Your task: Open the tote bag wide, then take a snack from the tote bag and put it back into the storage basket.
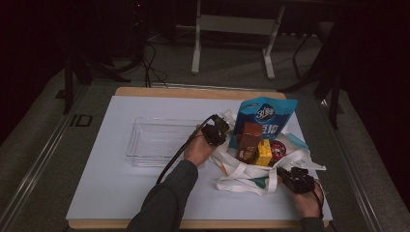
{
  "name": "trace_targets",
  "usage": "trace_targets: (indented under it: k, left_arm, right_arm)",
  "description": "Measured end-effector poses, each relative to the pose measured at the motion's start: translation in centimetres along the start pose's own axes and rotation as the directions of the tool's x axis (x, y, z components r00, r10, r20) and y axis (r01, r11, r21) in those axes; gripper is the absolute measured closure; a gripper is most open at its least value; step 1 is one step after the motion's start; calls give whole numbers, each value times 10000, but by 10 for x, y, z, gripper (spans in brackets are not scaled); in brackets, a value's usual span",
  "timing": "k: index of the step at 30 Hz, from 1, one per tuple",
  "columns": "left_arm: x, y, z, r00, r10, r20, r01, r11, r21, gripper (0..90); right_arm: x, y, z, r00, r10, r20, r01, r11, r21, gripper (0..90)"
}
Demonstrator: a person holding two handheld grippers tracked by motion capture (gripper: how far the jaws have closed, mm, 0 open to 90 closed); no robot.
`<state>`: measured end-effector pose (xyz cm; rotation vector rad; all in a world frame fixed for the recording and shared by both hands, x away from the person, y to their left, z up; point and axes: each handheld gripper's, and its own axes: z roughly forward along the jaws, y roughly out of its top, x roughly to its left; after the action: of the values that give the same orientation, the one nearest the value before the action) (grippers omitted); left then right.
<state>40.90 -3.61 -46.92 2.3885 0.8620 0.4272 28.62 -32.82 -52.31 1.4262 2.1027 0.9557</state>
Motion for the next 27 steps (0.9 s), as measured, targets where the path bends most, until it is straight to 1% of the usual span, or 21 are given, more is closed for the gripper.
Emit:
trace_targets:
  k: [3, 5, 6, 8, 9, 10, 13, 14, 15, 17, 21, 23, 25, 27]
  left_arm:
    - [1, -1, -1, 9999, -110, 103, 111, 9999, -97, 861]
    - [1, -1, -3, 9995, -207, 217, 213, 9994, -280, 847]
    - [2, -2, -6, 9990, -284, 332, 296, 9988, -378, 833]
    - [3, -3, -10, 9977, -346, 583, 383, 9972, -649, 773]
    - [3, -4, -14, 9969, -258, 739, 316, 9964, -786, 747]
    - [2, -4, -17, 9965, -221, 810, 295, 9954, -913, 720]
    - [0, -5, -27, 9970, 19, 780, 72, 9933, -1157, 672]
    - [0, -5, -27, 9970, 19, 780, 72, 9933, -1157, 650]
    - [0, -7, -33, 9963, 133, 853, -15, 9906, -1369, 640]
    - [2, -9, -39, 9955, 75, 943, 73, 9877, -1559, 627]
    - [4, -11, -50, 9934, 18, 1147, 217, 9789, -2030, 614]
    - [4, -12, -55, 9920, 28, 1263, 252, 9753, -2195, 615]
    - [4, -12, -59, 9915, 120, 1296, 184, 9727, -2314, 617]
    - [2, -13, -62, 9893, 227, 1443, 139, 9688, -2475, 624]
  right_arm:
    - [1, -1, 0, 9999, 113, 101, -112, 9999, -105, 877]
    - [2, -2, 0, 9999, 94, 109, -93, 9999, -111, 876]
    - [1, -2, 0, 9999, 106, 82, -105, 9999, -127, 876]
    - [1, -3, 0, 9999, 120, 60, -119, 9998, -166, 875]
    - [1, -2, 0, 9999, 110, 74, -109, 9998, -176, 874]
    - [2, -2, 0, 9999, 75, 96, -74, 9998, -175, 874]
    - [1, -3, 0, 9999, 58, 92, -56, 9997, -221, 874]
    - [1, -3, 0, 9999, 42, 95, -40, 9998, -218, 874]
    - [1, -3, 0, 9999, 32, 100, -30, 9998, -214, 873]
    - [1, -3, 0, 10000, 46, 57, -45, 9997, -239, 873]
    - [1, -3, 0, 10000, 24, 67, -22, 9997, -242, 872]
    - [1, -3, 0, 10000, 66, 37, -65, 9997, -233, 871]
    - [0, -3, 0, 10000, 95, 21, -95, 9997, -218, 870]
    - [0, -3, 0, 10000, 83, 15, -83, 9997, -221, 869]
